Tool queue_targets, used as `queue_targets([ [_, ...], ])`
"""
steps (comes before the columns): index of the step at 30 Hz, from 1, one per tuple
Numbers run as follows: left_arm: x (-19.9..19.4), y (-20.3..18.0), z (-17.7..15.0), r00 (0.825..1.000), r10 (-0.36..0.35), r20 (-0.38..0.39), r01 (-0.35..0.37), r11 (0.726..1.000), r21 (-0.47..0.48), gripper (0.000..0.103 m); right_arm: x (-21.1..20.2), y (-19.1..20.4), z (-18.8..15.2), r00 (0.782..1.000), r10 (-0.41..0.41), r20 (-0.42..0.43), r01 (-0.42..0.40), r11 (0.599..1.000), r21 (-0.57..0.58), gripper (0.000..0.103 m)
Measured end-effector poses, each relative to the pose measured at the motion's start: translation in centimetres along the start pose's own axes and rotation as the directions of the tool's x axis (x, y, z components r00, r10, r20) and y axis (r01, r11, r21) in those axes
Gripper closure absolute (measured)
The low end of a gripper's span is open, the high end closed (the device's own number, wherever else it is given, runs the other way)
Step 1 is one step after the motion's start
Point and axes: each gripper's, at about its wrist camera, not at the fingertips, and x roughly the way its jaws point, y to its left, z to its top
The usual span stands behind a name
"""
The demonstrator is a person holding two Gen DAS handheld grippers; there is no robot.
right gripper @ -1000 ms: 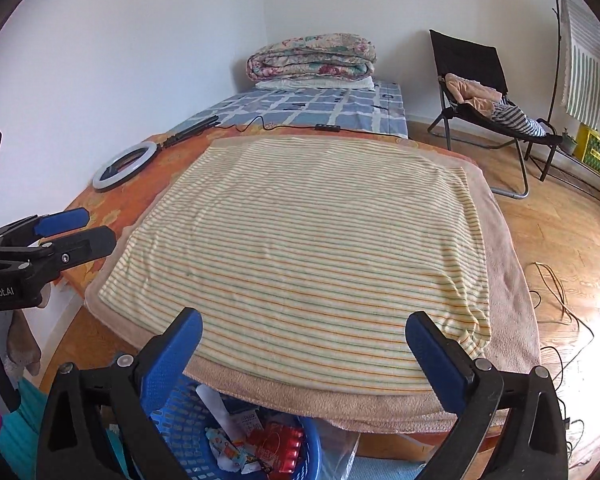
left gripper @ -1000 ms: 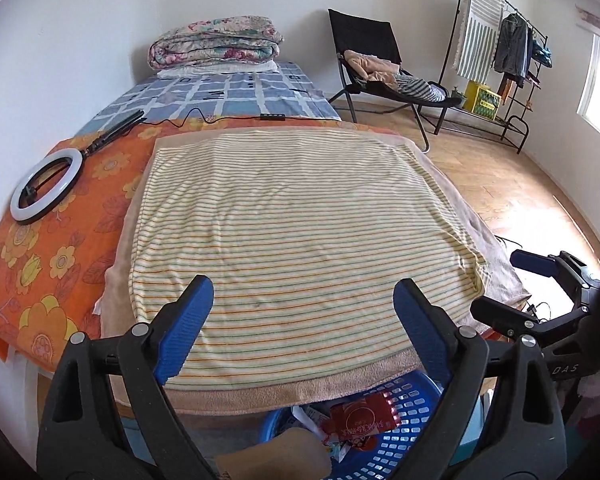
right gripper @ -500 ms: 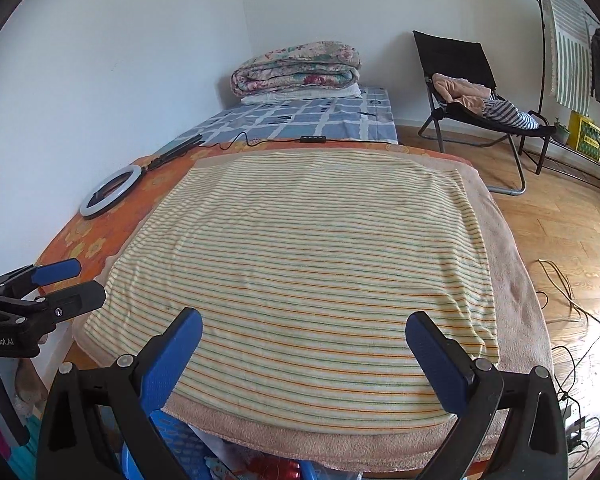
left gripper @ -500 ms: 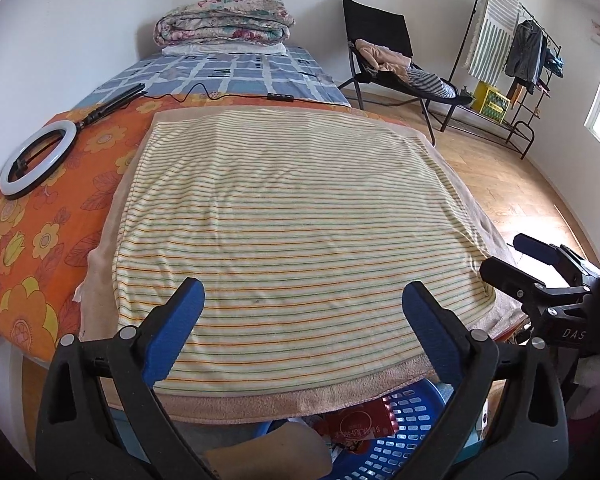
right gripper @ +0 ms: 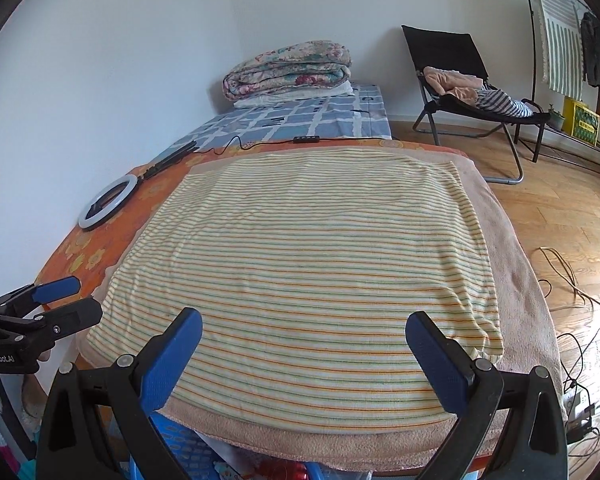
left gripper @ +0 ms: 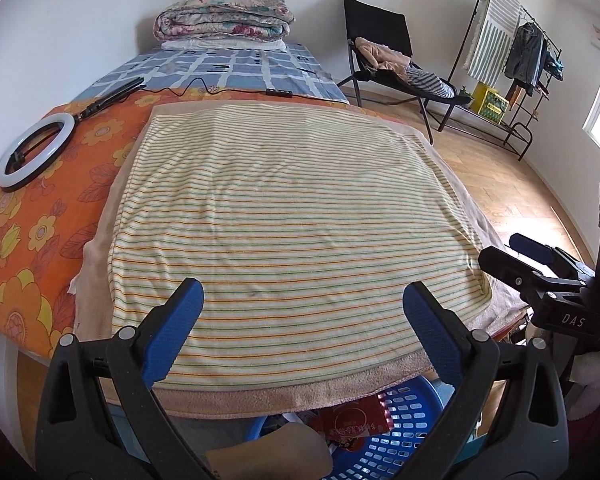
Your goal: Collect trash
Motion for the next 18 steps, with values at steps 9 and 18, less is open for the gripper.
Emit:
queue_targets([
  [9, 0.03, 0.03, 0.00, 1.000, -0.003, -0.001, 0.003, 1.000, -0.001, 0.001, -0.22, -0.26, 0.00, 1.000, -0.007, 0.010, 0.007, 1.000, 0.005, 0.000],
  [18, 0.00, -0.03, -0.04, 1.000, -0.003, 0.000, 0.003, 1.000, -0.002, 0.001, -0.17, -0.35, 0.08, 1.000, -0.009, 0.011, 0.009, 1.000, 0.009, 0.000],
])
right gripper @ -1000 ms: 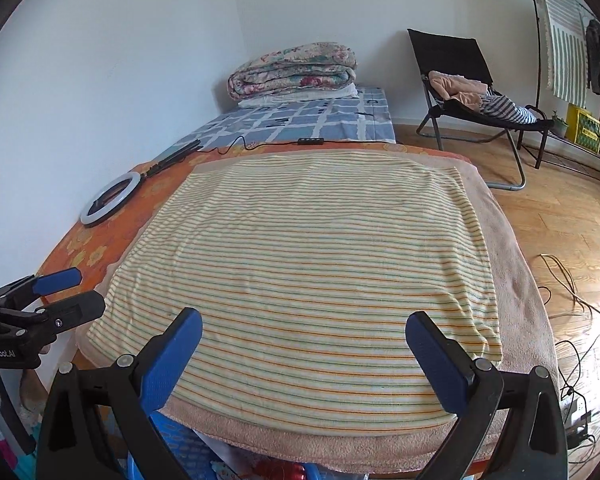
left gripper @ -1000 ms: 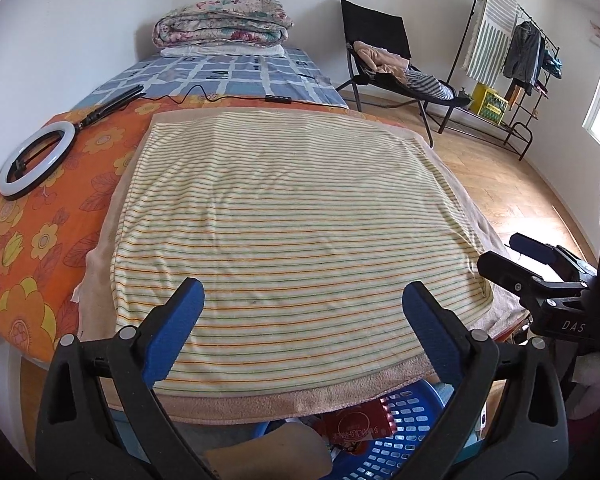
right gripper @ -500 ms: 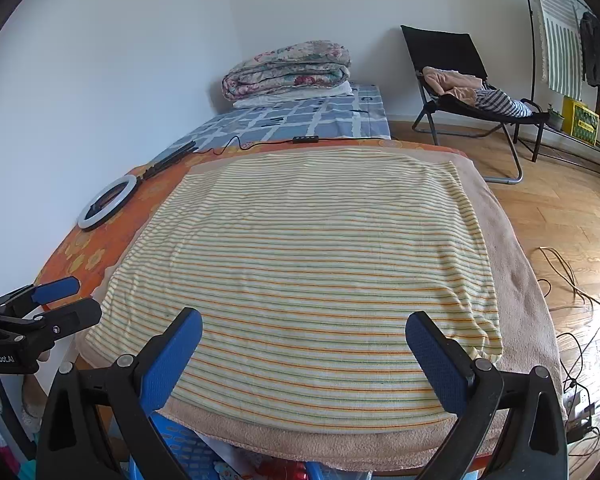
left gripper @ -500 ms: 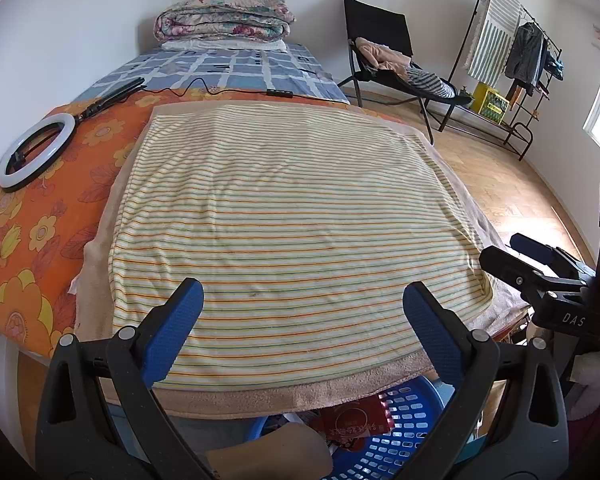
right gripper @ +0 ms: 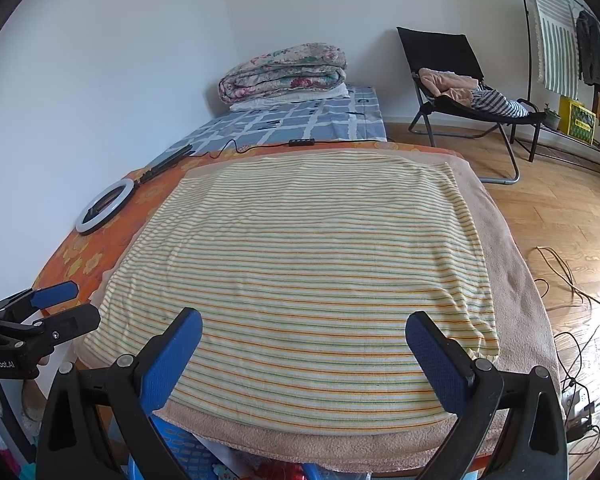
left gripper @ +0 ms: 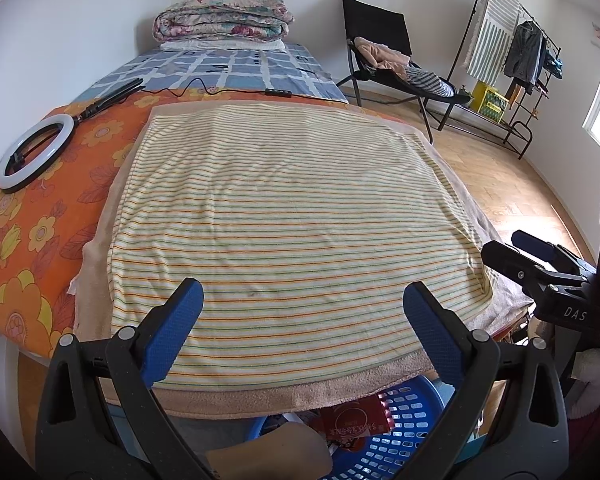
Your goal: Collect trash
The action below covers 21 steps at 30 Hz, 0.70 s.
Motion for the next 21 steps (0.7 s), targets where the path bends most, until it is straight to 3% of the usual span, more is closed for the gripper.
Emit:
queue_targets([
  [21, 0.11, -0.07, -0.09, 1.000, -0.001, -0.003, 0.001, 1.000, 0.004, 0.001, 0.08, -0.12, -0.02, 1.000, 0.002, -0.003, -0.002, 1.000, 0.002, 0.000],
])
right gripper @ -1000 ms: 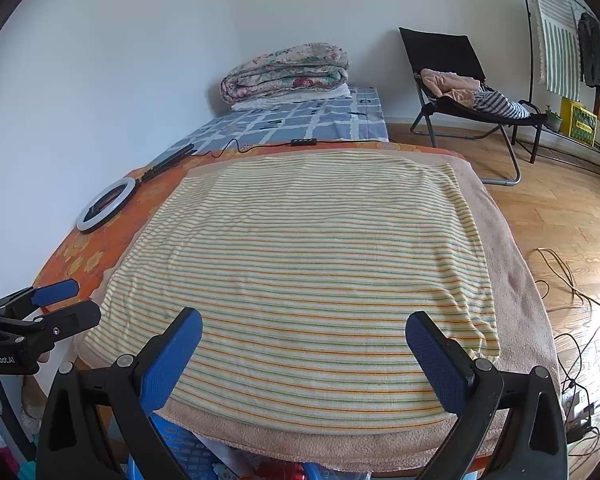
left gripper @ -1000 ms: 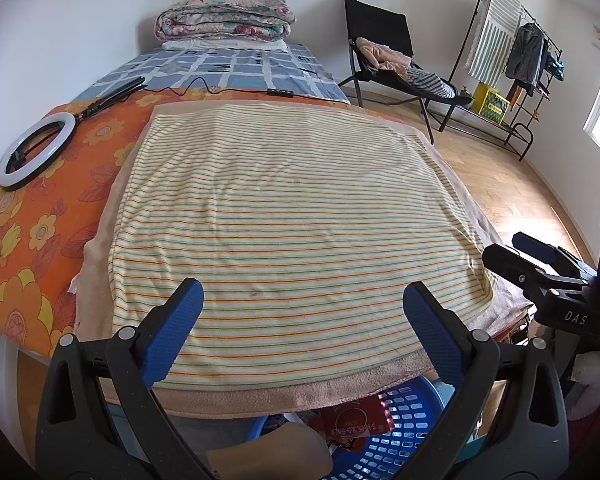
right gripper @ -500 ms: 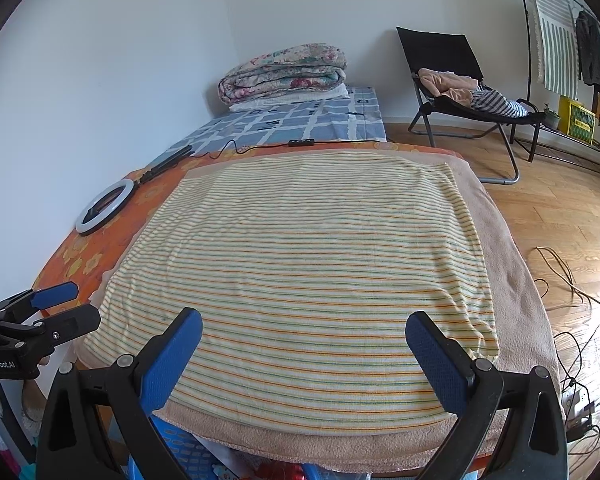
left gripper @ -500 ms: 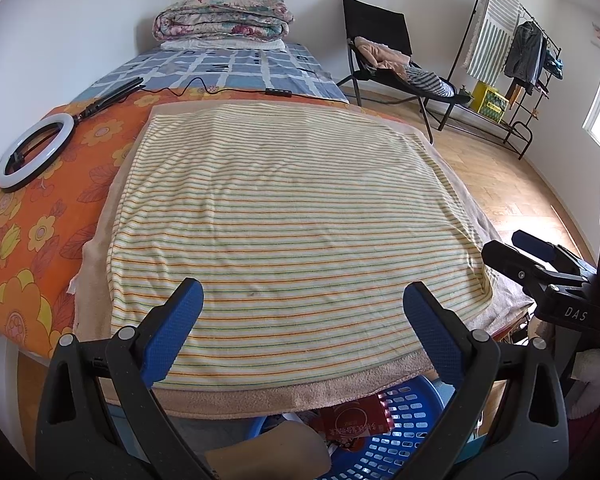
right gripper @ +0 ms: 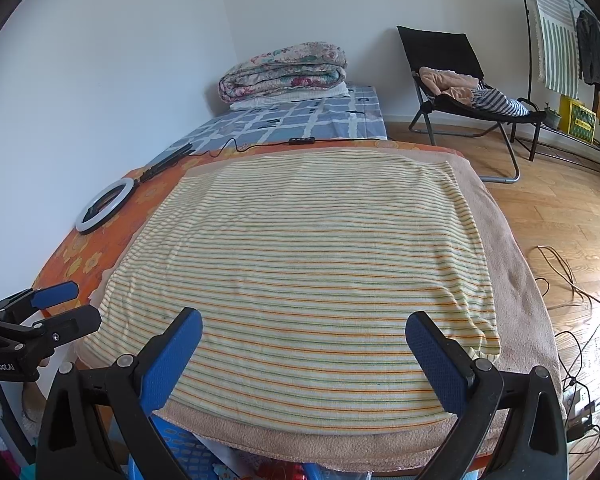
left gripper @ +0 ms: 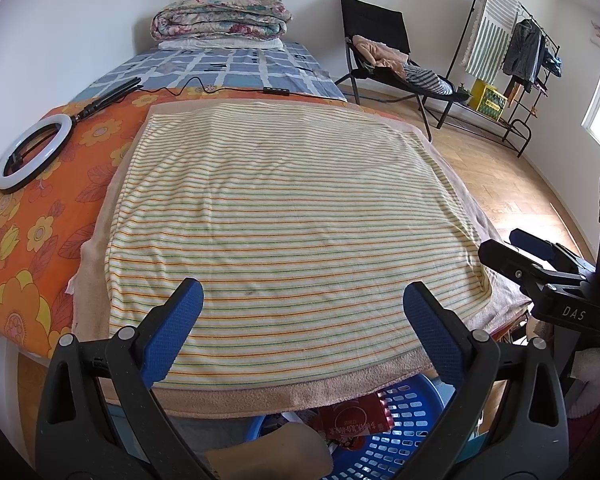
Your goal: Collect trash
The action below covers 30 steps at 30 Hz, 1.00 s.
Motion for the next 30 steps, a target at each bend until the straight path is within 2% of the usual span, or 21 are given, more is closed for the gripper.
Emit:
queue_targets([
  [30, 0.49, 0.35, -0.27, 1.000, 0.027, -0.008, -0.027, 1.000, 0.002, 0.001, 0.69, 0.18, -0.78, 1.000, -0.003, -0.016, 0.003, 1.000, -0.005, 0.000],
])
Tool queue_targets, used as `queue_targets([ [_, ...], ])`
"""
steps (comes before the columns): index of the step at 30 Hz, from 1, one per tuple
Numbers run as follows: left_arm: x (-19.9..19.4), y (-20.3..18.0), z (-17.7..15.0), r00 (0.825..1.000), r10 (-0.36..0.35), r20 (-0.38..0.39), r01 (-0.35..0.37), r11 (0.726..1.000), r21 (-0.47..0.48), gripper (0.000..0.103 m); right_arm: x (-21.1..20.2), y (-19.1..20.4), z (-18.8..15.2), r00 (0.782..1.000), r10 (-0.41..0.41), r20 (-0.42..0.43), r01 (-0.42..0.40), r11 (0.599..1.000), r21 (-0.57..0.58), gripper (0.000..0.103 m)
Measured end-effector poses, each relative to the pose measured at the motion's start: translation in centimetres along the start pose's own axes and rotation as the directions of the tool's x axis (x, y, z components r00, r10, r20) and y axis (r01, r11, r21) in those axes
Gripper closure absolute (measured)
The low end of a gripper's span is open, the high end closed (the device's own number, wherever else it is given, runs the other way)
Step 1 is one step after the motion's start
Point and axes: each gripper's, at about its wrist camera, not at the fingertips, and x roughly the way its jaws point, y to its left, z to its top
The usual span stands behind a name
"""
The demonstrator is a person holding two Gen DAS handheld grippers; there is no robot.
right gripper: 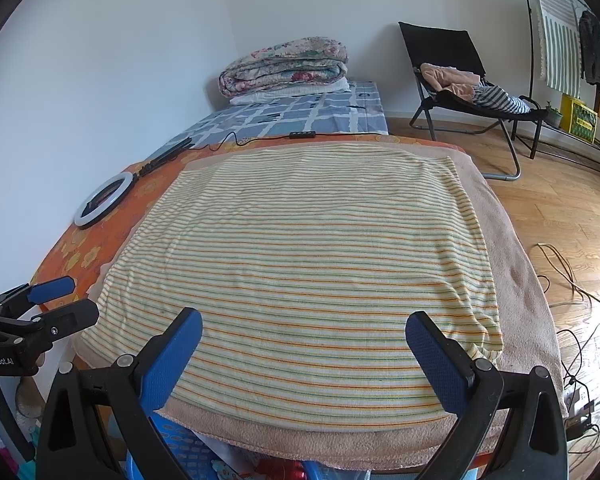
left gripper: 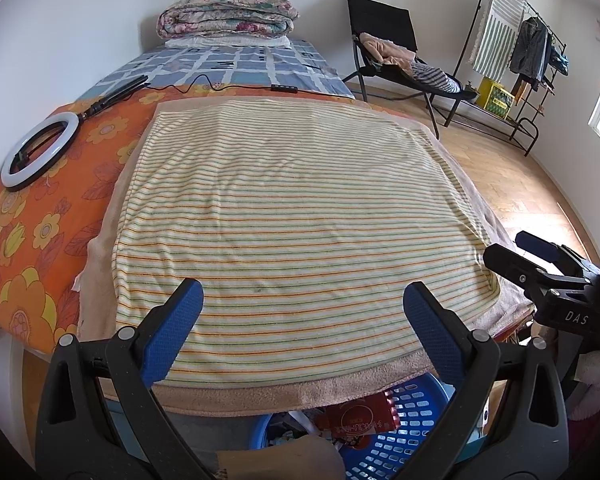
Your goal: Collect trash
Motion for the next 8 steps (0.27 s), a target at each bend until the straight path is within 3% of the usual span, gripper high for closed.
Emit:
queue_targets([
  [8, 0.05, -0.08, -0.08, 1.000, -0.001, 0.001, 0.001, 1.000, 0.005, 0.001, 0.08, -0.06, -0.01, 1.000, -0.002, -0.004, 0.002, 1.000, 0.002, 0.000],
])
